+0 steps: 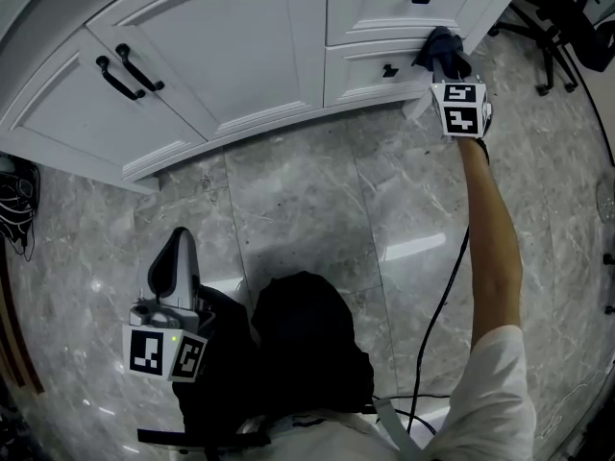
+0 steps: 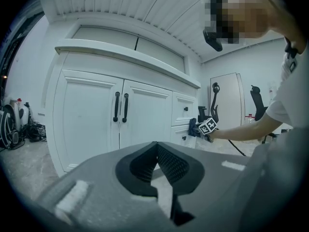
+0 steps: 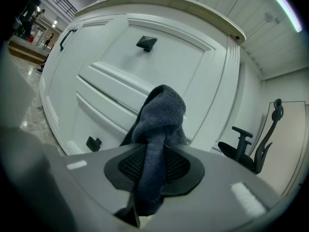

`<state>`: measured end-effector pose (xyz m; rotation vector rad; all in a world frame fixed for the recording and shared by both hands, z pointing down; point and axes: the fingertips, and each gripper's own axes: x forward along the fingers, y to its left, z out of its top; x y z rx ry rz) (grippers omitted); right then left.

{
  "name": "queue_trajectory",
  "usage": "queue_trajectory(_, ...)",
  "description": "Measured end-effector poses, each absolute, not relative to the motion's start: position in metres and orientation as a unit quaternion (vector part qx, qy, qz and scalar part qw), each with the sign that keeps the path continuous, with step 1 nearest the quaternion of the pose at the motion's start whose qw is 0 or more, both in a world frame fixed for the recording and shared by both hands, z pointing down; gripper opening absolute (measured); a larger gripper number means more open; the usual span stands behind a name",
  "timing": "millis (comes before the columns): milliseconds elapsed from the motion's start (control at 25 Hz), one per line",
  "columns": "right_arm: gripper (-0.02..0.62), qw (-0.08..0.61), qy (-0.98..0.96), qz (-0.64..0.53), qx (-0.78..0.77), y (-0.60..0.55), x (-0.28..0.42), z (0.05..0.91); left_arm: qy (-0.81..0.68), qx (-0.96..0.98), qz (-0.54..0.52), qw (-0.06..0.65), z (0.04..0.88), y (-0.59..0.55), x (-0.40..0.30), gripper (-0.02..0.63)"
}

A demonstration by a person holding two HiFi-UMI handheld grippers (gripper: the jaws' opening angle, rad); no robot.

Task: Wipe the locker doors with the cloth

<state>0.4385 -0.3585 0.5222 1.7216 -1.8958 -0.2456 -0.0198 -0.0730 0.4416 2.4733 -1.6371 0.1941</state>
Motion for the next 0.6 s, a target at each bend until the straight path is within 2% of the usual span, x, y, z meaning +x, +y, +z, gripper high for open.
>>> queue_trajectory(160,0.081,0.268,-0.706,-0.082,0.65,-0.359,0.441,0.533,-0.548,0.829,0.069,0.085,0.444,-0.075,-0.017,0.002)
queue_trajectory(600,0.081,0.291,-0.706,-0.035,0.645,-0.363,0.437,0.599,-0.556,0.822,0.085,0.085,0.452,-0.081,-0.025,0.002)
